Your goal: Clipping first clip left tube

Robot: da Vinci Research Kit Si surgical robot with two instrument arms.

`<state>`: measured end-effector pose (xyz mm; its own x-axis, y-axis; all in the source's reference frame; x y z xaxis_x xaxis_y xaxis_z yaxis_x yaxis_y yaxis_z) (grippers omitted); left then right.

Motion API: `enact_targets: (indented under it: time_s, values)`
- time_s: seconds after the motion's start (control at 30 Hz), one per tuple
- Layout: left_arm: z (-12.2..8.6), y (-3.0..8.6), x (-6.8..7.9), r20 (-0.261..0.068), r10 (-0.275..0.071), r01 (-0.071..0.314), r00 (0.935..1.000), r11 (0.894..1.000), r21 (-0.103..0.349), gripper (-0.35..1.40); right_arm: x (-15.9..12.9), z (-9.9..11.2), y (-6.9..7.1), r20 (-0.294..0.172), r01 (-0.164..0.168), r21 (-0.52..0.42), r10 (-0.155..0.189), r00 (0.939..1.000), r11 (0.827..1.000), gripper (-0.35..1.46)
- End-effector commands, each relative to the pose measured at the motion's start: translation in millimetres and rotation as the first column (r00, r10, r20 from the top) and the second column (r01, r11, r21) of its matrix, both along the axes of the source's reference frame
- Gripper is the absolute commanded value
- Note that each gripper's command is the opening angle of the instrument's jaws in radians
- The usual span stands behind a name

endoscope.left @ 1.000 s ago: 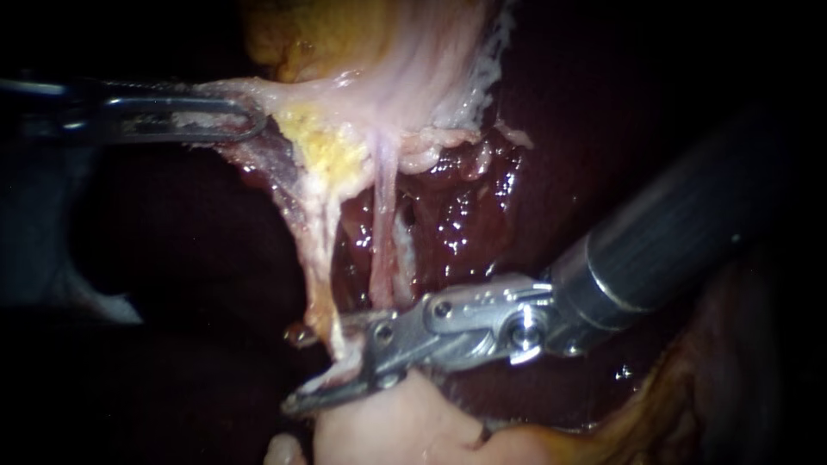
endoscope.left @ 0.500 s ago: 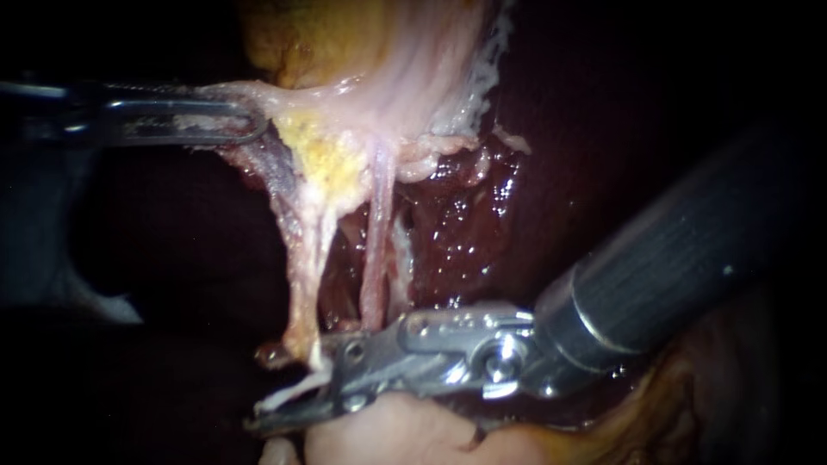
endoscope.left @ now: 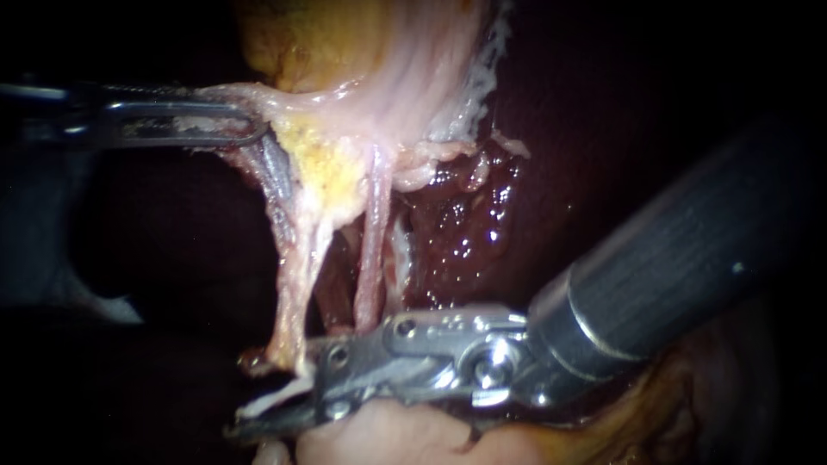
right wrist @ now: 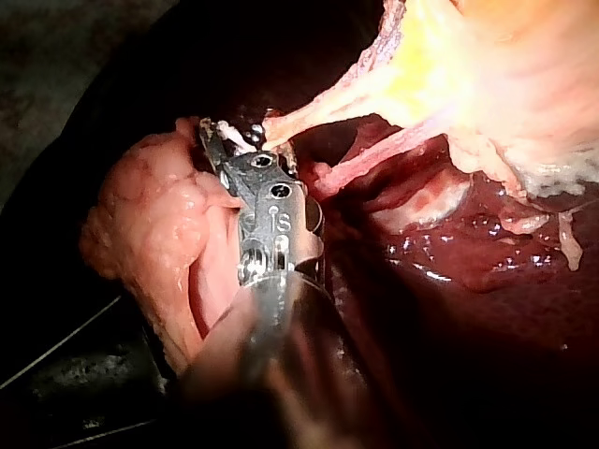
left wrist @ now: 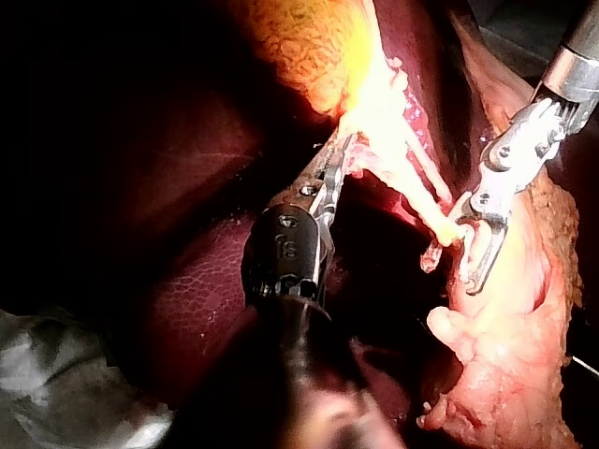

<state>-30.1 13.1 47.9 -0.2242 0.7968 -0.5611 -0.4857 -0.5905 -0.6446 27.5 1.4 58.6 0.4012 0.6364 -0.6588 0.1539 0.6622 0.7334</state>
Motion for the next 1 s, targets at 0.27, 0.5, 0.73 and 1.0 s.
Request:
enact_targets:
  time_s: [0.27,0.5,0.73,1.0]
  values:
    - [0.0,0.0,0.0,0.0,0.0,0.0,1.0,1.0,0.0,-0.35,-1.2,1.2,0.6,0.013,-0.017,0.001,0.017,0.9998,1.0,-0.04]
    - [0.1,0.0,0.0,0.0,0.0,0.0,1.0,1.0,0.0,-0.35,-1.8,1.5,0.4,0.07,-0.005,0.036,0.002,0.9975,0.999,-0.35]
    - [0.1,0.0,0.0,0.0,0.0,0.0,1.0,1.0,0.0,-0.35,-2.5,2.0,0.5,0.094,0.002,0.046,-0.006,0.9956,0.999,-0.35]
    - [0.3,0.2,-0.1,0.0,0.0,0.0,1.0,1.0,-0.001,-0.35,-2.6,2.5,0.4,0.094,0.003,0.044,-0.007,0.9955,0.999,-0.35]
